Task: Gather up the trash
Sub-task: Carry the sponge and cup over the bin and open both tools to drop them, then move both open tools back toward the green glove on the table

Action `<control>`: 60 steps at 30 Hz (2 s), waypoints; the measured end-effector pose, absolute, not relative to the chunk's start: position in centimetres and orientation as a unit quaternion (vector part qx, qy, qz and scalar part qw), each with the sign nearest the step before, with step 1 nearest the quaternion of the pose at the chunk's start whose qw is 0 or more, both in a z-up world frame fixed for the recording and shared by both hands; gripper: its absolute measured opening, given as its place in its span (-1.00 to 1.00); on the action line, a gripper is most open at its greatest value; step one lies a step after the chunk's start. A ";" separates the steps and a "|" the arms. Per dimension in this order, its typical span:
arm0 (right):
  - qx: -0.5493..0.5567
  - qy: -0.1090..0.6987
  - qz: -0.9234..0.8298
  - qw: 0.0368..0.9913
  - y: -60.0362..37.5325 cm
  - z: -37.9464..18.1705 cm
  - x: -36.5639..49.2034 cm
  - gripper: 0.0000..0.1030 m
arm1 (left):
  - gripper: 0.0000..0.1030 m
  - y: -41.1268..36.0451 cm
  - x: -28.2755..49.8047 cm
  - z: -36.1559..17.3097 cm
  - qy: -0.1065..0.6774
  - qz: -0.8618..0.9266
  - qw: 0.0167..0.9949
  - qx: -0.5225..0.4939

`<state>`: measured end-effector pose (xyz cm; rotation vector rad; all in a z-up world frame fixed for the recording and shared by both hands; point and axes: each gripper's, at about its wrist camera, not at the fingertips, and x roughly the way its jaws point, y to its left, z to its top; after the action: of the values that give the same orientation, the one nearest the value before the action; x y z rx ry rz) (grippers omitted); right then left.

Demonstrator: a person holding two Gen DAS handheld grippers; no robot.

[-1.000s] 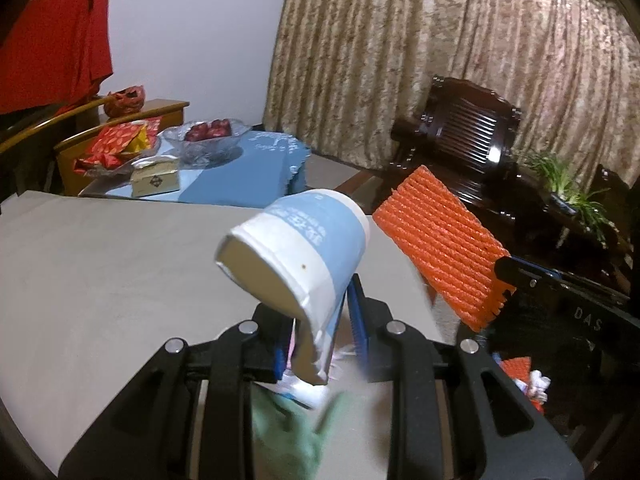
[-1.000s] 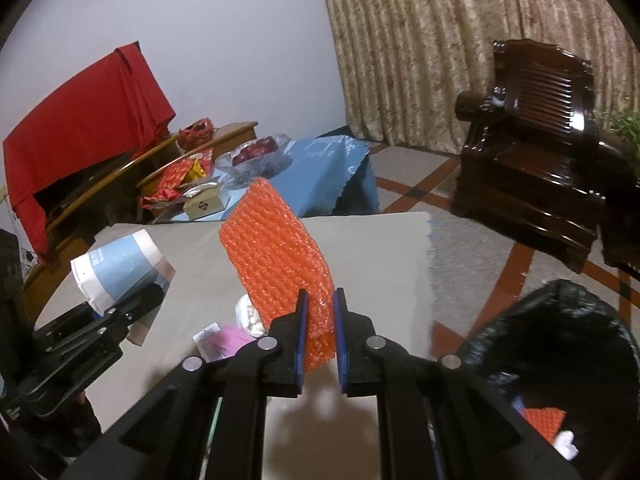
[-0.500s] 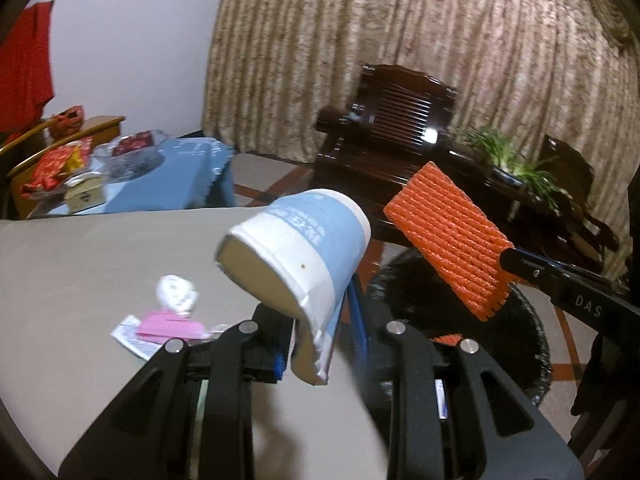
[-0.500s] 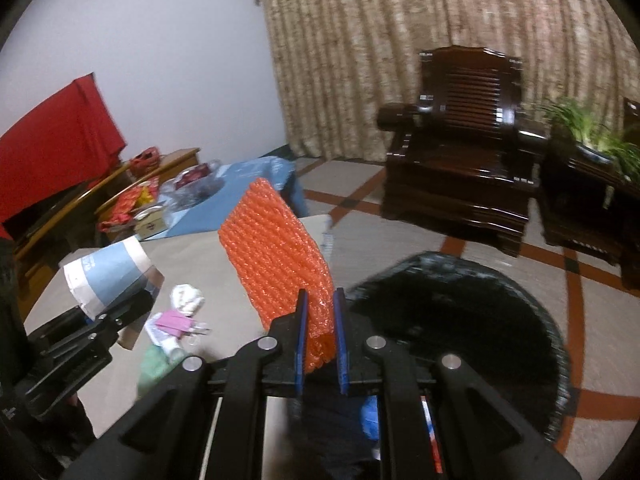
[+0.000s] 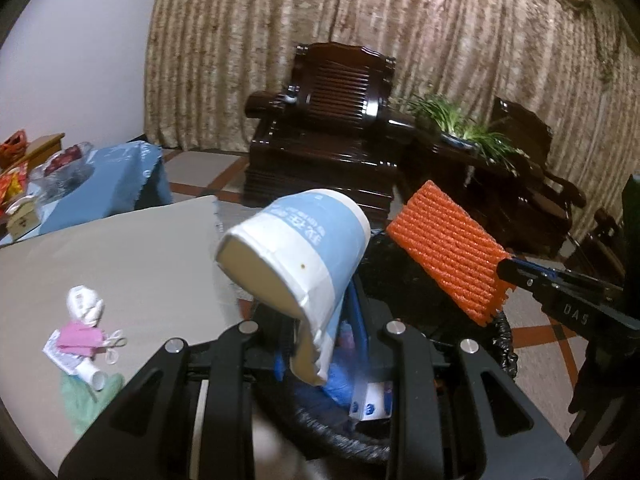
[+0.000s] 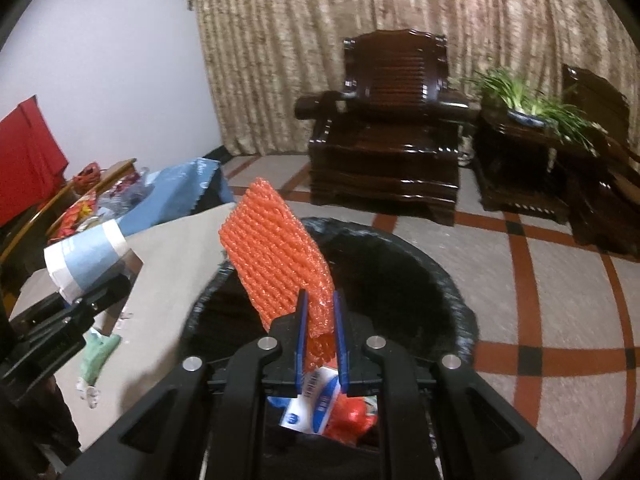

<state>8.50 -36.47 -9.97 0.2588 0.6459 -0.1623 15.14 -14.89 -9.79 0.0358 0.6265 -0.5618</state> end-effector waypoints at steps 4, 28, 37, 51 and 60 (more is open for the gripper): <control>0.130 0.323 -0.093 0.933 -37.7 -10.8 8.7 -0.77 | -0.52 -17.4 16.0 -10.5 0.313 -0.285 0.906 0.019; 0.119 0.292 -0.114 0.942 -38.8 -10.6 7.9 0.88 | 0.77 -15.3 16.4 -9.9 0.309 -0.259 0.915 0.003; 0.104 0.272 -0.047 0.956 -32.6 -8.1 8.9 0.88 | 0.80 -6.6 14.4 -8.0 0.294 -0.177 0.939 -0.012; 0.066 0.273 0.082 0.956 -20.7 -8.9 10.6 0.88 | 0.80 5.6 11.4 -9.0 0.299 -0.056 0.953 -0.013; 0.040 0.280 0.153 0.947 -14.5 -10.4 10.9 0.88 | 0.80 10.3 10.3 -10.7 0.308 -0.005 0.951 -0.025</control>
<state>10.88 -14.54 -10.39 0.0814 0.5702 0.3122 10.28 10.35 -10.70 -0.0502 0.6258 -0.0103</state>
